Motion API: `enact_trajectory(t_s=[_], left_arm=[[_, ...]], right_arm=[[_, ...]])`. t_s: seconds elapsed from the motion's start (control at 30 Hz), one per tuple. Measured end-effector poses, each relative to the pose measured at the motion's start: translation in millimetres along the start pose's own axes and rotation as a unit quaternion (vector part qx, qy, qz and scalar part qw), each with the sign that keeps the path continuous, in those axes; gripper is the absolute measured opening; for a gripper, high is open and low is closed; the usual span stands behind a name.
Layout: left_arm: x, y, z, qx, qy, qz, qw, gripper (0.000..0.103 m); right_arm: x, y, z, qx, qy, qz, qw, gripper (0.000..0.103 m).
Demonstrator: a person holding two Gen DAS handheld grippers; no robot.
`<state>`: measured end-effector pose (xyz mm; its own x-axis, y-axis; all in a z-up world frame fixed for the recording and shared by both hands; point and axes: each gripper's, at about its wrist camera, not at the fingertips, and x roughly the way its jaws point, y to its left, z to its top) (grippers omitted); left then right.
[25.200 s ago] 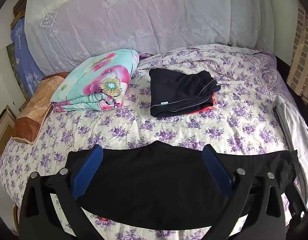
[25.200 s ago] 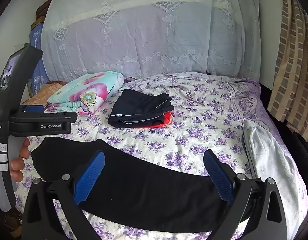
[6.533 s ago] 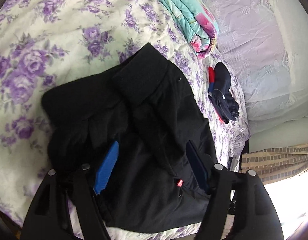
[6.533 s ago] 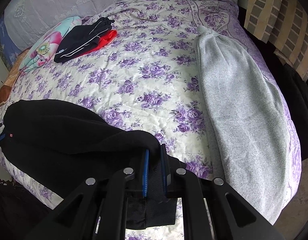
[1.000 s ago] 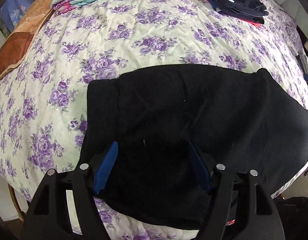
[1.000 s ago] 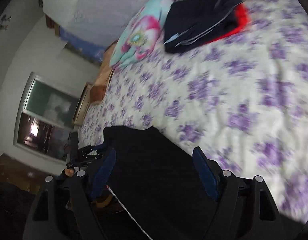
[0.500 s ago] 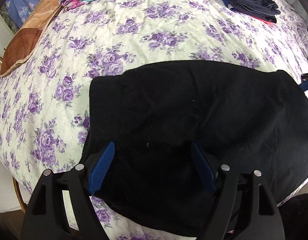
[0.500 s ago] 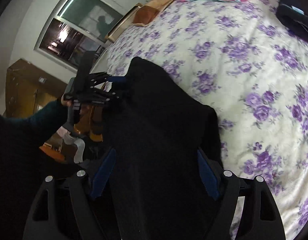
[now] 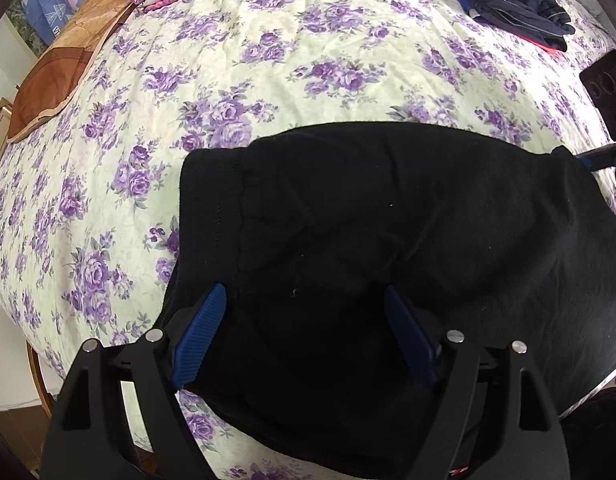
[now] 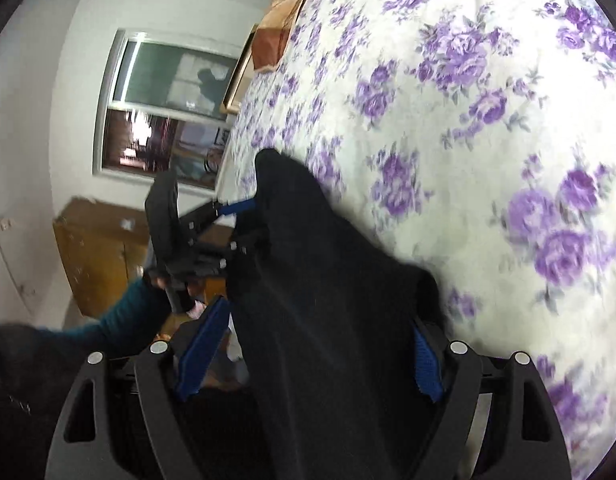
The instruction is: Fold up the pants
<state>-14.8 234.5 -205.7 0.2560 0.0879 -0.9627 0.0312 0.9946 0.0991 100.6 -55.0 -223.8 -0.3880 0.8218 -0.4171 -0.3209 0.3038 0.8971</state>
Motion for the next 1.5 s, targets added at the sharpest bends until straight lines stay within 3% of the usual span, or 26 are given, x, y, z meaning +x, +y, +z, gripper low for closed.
enact_trajectory(t_s=[0.1, 0.17, 0.27, 0.33, 0.4, 0.5, 0.53, 0.67, 0.8, 0.9, 0.97, 1.03, 1.1, 1.27, 1.33, 1.5], left_arm=[[0, 0, -1, -0.003, -0.001, 0.0, 1.0, 0.08], [0, 1, -1, -0.006, -0.004, 0.0, 1.0, 0.08], [1, 5, 0, -0.016, -0.009, -0.001, 0.9998, 0.082], [3, 9, 4, -0.025, -0.014, 0.013, 0.9995, 0.089], [8, 18, 14, -0.042, -0.017, 0.019, 0.9988, 0.089], [20, 35, 31, -0.08, -0.017, 0.026, 0.9963, 0.089], [25, 42, 35, -0.095, -0.012, 0.02, 0.9952, 0.089], [16, 48, 34, -0.078, -0.027, 0.0, 0.9966, 0.088], [-3, 72, 30, -0.092, -0.047, -0.09, 0.9906, 0.086], [-3, 102, 36, -0.132, -0.052, -0.194, 0.9707, 0.086], [5, 113, 38, -0.13, -0.048, -0.243, 0.9602, 0.087], [18, 113, 40, -0.116, -0.029, -0.285, 0.9511, 0.087], [37, 113, 45, -0.113, 0.007, -0.334, 0.9358, 0.087], [56, 116, 57, -0.123, -0.004, -0.373, 0.9197, 0.093], [64, 121, 63, -0.131, 0.002, -0.394, 0.9096, 0.093], [65, 107, 66, -0.087, 0.005, -0.409, 0.9086, 0.097]], right_arm=[[6, -14, 13, 0.081, -0.011, 0.024, 0.996, 0.087], [-4, -16, 13, 0.115, -0.047, 0.06, 0.99, 0.086], [-27, -5, 12, 0.106, -0.118, 0.124, 0.979, 0.082], [-35, 2, 20, 0.094, -0.148, 0.145, 0.974, 0.082], [-33, 4, 31, 0.089, -0.154, 0.128, 0.976, 0.082], [-23, -10, 42, 0.11, -0.118, 0.021, 0.987, 0.082], [-23, -19, 43, 0.126, -0.108, -0.001, 0.986, 0.077], [-24, -14, 40, 0.127, -0.096, 0.007, 0.987, 0.076], [-33, -10, 36, 0.128, -0.099, 0.007, 0.987, 0.078], [-37, -12, 32, 0.131, -0.11, 0.011, 0.985, 0.082], [-23, -15, 32, 0.132, -0.116, 0.01, 0.984, 0.083], [-22, -14, 30, 0.132, -0.12, 0.006, 0.984, 0.084], [-20, -14, 31, 0.135, -0.125, 0.001, 0.983, 0.085], [-16, -11, 30, 0.135, -0.139, -0.014, 0.981, 0.086], [-14, -10, 28, 0.134, -0.143, -0.021, 0.98, 0.086], [-13, -8, 26, 0.126, -0.15, -0.029, 0.98, 0.086]])
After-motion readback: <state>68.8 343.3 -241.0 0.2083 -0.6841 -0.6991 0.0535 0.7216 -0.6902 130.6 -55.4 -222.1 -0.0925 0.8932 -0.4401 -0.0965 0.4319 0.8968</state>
